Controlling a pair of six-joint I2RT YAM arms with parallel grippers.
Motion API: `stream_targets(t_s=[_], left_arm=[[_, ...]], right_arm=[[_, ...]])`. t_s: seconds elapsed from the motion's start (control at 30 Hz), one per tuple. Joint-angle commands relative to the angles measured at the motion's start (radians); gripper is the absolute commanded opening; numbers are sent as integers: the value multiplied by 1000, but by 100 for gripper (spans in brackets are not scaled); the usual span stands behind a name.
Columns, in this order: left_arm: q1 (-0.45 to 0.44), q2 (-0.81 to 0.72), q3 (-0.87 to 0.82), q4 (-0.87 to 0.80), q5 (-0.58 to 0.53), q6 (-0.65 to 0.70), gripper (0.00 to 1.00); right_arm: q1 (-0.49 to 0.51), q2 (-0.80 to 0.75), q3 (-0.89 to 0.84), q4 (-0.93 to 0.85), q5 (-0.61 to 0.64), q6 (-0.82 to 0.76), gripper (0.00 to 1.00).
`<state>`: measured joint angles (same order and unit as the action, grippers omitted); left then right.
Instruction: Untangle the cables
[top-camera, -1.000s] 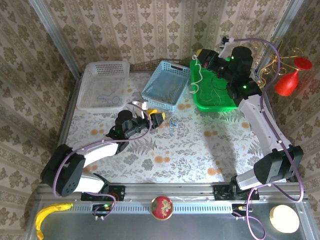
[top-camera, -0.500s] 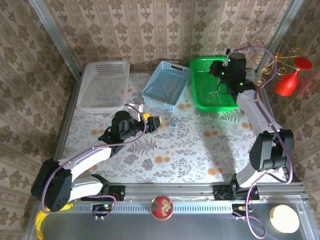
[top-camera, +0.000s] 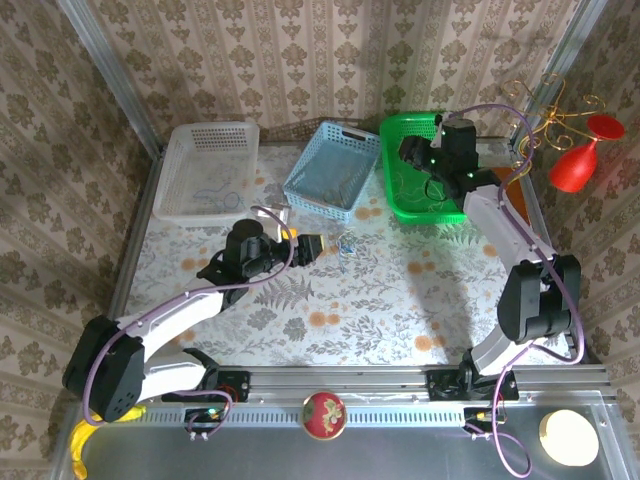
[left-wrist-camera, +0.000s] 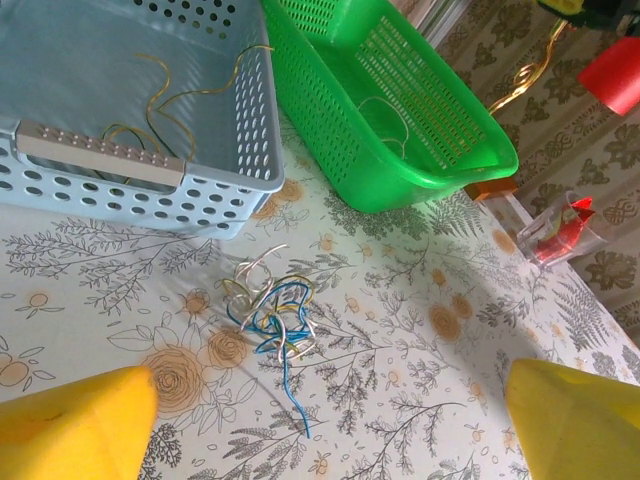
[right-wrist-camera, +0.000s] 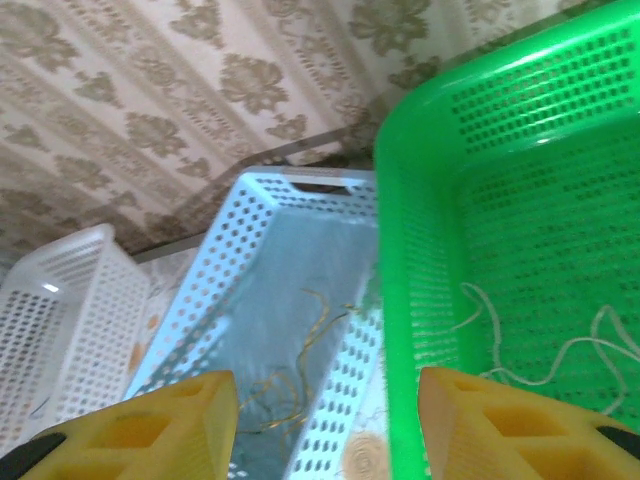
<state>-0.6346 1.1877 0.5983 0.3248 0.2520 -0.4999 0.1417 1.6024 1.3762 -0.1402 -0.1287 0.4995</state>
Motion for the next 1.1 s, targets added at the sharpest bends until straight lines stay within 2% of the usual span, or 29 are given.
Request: stream_targets(t_s=[0.0,0.27,0.47,0.77,1.07], left_arm=[[0,9,42,-17,-15,9,99],[3,32,65,-74,-45,10,100],[15,58,96,-146,-73,-7,100],[65,49,94,-190,-90,-44,100],[173,-44,120,-275,-58,-51,100]], right_arm=[[52,-67,9,-14,-46,-12,53],[234,-116,-104,-15,-58,-5,53],[352,-92,-226,-11,-35,-12,53],[478,-45,-365,-33,34,-21,52],[519,51,-405,-30,61,-16,47]])
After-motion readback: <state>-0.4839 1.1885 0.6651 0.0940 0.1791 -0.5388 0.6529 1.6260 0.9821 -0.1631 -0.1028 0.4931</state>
